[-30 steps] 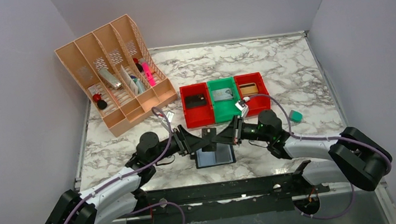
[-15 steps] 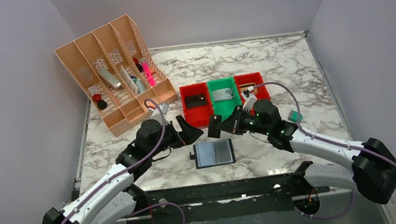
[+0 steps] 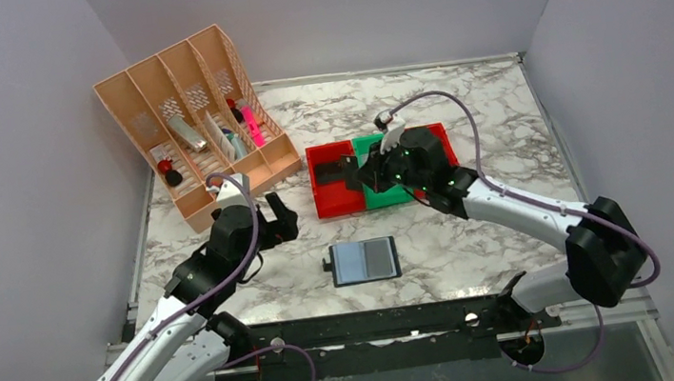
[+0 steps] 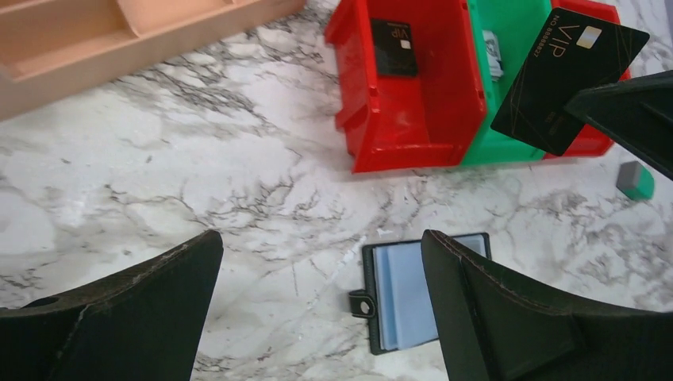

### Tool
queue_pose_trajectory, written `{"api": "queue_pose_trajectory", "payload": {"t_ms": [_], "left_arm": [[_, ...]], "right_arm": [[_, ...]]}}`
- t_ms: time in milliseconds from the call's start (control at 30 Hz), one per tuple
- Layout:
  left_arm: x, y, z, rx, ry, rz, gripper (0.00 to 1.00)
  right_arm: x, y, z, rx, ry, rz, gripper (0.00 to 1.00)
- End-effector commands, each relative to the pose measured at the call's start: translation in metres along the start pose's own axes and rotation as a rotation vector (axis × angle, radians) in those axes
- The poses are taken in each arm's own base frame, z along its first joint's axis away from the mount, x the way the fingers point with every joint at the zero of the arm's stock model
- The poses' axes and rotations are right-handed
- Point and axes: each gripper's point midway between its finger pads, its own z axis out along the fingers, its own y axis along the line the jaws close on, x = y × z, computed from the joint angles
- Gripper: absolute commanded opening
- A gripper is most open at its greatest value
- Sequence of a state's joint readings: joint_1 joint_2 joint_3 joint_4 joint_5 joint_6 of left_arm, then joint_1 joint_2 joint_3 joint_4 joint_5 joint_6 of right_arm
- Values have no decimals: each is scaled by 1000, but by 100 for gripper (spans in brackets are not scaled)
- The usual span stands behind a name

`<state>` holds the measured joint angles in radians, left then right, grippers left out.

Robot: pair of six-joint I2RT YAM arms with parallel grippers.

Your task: Take the credit cards out of the card holder

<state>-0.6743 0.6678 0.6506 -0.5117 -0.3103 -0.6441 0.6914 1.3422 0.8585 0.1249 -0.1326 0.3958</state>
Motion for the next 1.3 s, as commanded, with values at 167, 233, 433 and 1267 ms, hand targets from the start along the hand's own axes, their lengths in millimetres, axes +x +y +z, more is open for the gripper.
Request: {"api": "queue_pose_trajectory", "payload": {"t_ms": [167,233,433,1267], "left_arm": [[-6,29,-2,-120,-41,129,99],[-7,32,-3,-136,-38,145,99],[-11,36,-8,-146,-71,130,99],[-18,39,-16,-142,-107,150,99]], "right_arm": [[-16,-12,39,-41,-13,-444,1],[-16,-13,47,-57,-18,-500,1],[-2,-16,71,-94,17,-707,1],[7,-60,138,186,168,-1192,3]]}}
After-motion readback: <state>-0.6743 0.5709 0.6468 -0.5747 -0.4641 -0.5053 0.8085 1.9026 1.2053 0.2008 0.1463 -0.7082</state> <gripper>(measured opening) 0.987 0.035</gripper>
